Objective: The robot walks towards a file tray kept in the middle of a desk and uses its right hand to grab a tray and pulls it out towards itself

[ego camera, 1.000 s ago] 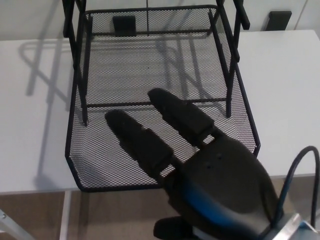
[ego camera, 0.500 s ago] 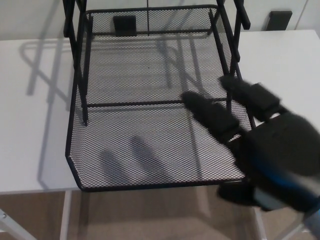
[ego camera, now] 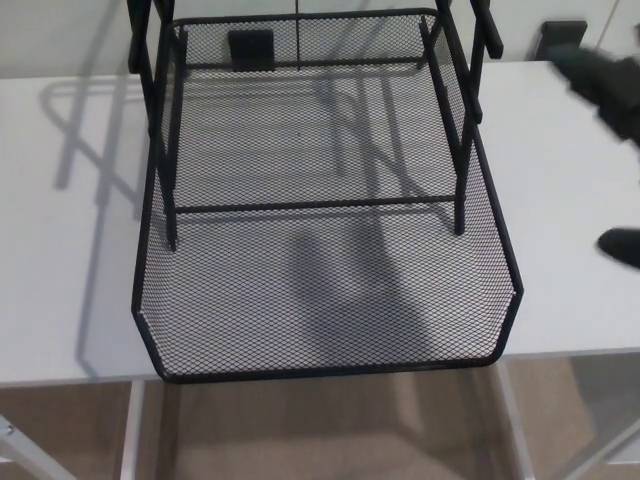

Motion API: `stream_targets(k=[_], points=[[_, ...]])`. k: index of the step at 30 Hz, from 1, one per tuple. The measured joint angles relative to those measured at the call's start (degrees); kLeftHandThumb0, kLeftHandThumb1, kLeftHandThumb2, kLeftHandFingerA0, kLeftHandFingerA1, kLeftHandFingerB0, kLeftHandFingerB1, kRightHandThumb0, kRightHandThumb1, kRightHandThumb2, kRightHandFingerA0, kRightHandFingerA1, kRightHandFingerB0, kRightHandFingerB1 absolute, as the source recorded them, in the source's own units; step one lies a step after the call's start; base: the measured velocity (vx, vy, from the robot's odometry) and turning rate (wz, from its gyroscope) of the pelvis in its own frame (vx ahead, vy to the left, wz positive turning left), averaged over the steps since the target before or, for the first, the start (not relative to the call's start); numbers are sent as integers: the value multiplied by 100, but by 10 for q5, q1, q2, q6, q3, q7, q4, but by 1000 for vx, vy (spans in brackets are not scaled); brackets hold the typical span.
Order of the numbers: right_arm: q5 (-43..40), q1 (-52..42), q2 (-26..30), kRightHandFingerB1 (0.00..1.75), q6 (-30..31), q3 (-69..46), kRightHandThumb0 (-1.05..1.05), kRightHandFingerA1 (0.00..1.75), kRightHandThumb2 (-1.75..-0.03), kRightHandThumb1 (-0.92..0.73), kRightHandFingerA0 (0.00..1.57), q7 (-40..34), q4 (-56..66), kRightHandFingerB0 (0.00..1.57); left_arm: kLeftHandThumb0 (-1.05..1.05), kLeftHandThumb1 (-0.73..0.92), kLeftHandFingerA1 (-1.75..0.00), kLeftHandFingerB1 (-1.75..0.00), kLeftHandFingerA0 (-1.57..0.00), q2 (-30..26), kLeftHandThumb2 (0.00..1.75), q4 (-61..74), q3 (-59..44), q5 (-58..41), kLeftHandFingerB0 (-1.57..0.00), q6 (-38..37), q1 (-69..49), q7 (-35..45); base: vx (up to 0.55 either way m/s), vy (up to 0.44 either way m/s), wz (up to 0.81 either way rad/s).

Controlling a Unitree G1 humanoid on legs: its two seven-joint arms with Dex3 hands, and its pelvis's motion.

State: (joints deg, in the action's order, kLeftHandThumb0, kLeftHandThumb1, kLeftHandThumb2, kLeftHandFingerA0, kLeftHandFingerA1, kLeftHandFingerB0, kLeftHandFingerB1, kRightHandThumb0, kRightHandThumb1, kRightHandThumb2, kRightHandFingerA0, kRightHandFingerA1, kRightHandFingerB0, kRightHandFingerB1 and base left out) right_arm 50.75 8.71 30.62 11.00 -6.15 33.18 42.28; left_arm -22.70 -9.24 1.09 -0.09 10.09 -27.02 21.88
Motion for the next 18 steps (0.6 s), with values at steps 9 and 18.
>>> stream_targets(k=[9,18], points=[[-65,-5,36,29,-2,-125,-43,31,-58,-54,28,23,-32,23,1,72,-33,-28,-24,0,60,-1,0,0,-15,0,2,0,0,0,0],[-144,-94,21,82,-16,-255,-54,121,-58,-56,99,39,-43,86,1,73,-33,-28,-24,0,60,-2,0,0,-15,0,4,0,0,0,0]])
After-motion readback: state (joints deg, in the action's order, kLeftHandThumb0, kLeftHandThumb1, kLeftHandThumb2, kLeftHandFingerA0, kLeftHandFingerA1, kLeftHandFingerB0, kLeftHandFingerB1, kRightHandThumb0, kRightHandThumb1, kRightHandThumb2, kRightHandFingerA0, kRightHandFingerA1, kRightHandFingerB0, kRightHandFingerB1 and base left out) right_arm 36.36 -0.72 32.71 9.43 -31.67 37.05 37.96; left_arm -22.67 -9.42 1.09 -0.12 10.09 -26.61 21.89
